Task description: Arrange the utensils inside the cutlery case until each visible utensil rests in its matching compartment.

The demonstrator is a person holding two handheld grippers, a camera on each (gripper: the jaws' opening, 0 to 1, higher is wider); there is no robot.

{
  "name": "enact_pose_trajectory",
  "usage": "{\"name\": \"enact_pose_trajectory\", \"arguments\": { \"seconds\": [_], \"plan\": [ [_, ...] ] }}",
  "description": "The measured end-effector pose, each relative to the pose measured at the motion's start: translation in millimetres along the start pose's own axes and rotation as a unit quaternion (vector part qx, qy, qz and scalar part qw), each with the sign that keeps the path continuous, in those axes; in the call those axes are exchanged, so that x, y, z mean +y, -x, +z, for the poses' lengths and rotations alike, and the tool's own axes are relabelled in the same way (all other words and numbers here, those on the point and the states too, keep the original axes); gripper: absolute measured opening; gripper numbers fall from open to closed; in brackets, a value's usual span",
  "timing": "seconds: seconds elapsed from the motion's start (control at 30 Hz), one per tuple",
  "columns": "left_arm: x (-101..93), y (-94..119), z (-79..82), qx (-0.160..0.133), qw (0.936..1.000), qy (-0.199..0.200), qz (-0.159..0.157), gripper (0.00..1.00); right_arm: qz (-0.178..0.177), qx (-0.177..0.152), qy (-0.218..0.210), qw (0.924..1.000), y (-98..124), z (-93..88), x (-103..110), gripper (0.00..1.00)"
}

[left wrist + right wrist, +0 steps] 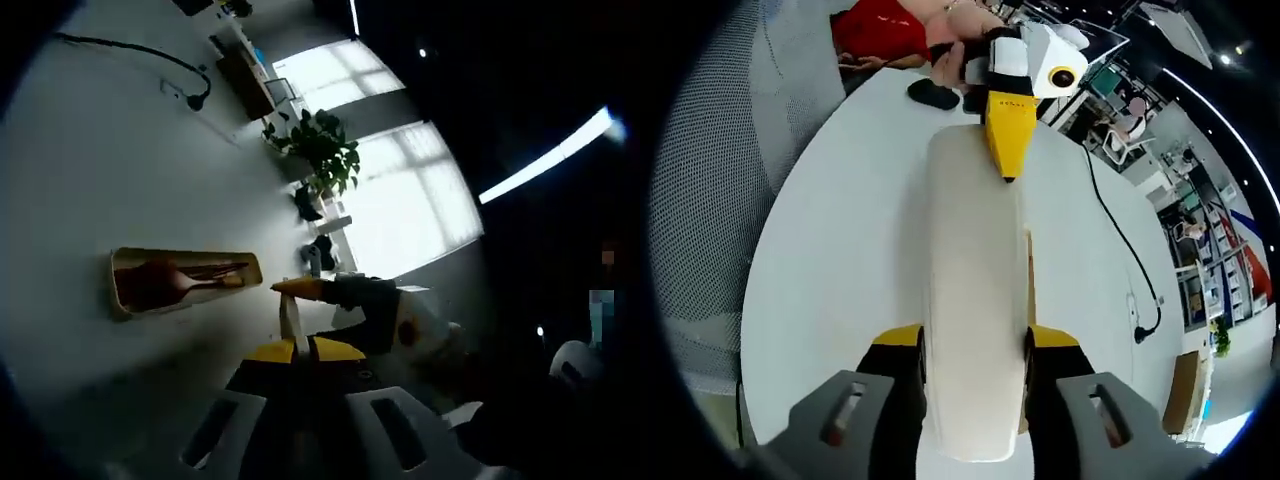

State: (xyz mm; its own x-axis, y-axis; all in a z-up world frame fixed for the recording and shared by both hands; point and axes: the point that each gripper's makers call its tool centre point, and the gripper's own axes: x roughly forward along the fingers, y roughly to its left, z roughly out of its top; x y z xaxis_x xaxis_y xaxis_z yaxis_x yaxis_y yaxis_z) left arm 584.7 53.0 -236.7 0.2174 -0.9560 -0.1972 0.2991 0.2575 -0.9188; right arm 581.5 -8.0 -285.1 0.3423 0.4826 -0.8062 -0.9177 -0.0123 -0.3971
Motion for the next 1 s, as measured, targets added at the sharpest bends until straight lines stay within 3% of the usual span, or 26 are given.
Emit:
{"name": "enact_pose_trajectory", "arguments": {
  "seconds": [0.07, 0.2, 0.27, 0.4, 0.5, 0.57, 0.67, 0.77, 0.8, 0.87, 0.9, 0.93, 1.0],
  "plan": [
    [8.1, -0.7, 15.2, -0.039, 0.9989, 0.025, 0.006, 0.05, 0.018, 0.010, -0.017, 0.9996, -3.8, -3.1, -4.8, 0.36],
    [17.6, -2.3, 23.9, -0.042, 0.9986, 0.030, 0.012, 0.05, 0.044, 0.012, -0.019, 0.9988, -12.8, -6.2, -15.7, 0.36],
    [23.9, -3.1, 34.6, -0.062, 0.9972, 0.036, 0.023, 0.05, 0.054, 0.018, -0.026, 0.9981, -19.1, -8.1, -21.3, 0.36],
    [35.7, -4.7, 44.0, -0.071, 0.9961, 0.038, 0.037, 0.06, 0.073, 0.025, -0.030, 0.9965, -29.3, -12.2, -29.9, 0.36],
    [49.4, -5.6, 51.8, -0.080, 0.9943, 0.023, 0.067, 0.07, 0.096, 0.033, -0.044, 0.9939, -38.6, -16.1, -31.8, 0.36],
    [55.6, -6.5, 54.0, -0.078, 0.9938, 0.023, 0.076, 0.08, 0.102, 0.037, -0.043, 0.9932, -44.2, -18.2, -34.2, 0.36],
    [75.6, -5.1, 58.2, -0.080, 0.9883, -0.008, 0.129, 0.11, 0.109, 0.050, -0.043, 0.9918, -50.2, -22.6, -36.3, 0.36],
    [84.8, -9.0, 55.3, -0.064, 0.9871, -0.011, 0.147, 0.13, 0.124, 0.062, -0.043, 0.9894, -57.0, -28.0, -33.5, 0.36],
    [96.3, -6.6, 53.1, -0.048, 0.9823, -0.027, 0.179, 0.14, 0.133, 0.065, -0.049, 0.9877, -59.2, -29.2, -31.1, 0.36],
    [102.6, -5.8, 58.1, -0.049, 0.9757, -0.068, 0.203, 0.14, 0.135, 0.073, -0.044, 0.9873, -62.4, -32.7, -31.1, 0.36],
    [106.2, -4.3, 58.7, -0.047, 0.9734, -0.069, 0.213, 0.11, 0.138, 0.074, -0.041, 0.9868, -63.9, -34.5, -30.7, 0.36],
    [108.0, -3.4, 59.2, -0.047, 0.9720, -0.076, 0.217, 0.10, 0.141, 0.075, -0.044, 0.9861, -64.4, -35.3, -31.3, 0.36],
    [107.5, -2.7, 60.4, -0.054, 0.9752, -0.066, 0.204, 0.12, 0.153, 0.077, -0.062, 0.9833, -65.6, -37.1, -28.6, 0.36]
  ]
}}
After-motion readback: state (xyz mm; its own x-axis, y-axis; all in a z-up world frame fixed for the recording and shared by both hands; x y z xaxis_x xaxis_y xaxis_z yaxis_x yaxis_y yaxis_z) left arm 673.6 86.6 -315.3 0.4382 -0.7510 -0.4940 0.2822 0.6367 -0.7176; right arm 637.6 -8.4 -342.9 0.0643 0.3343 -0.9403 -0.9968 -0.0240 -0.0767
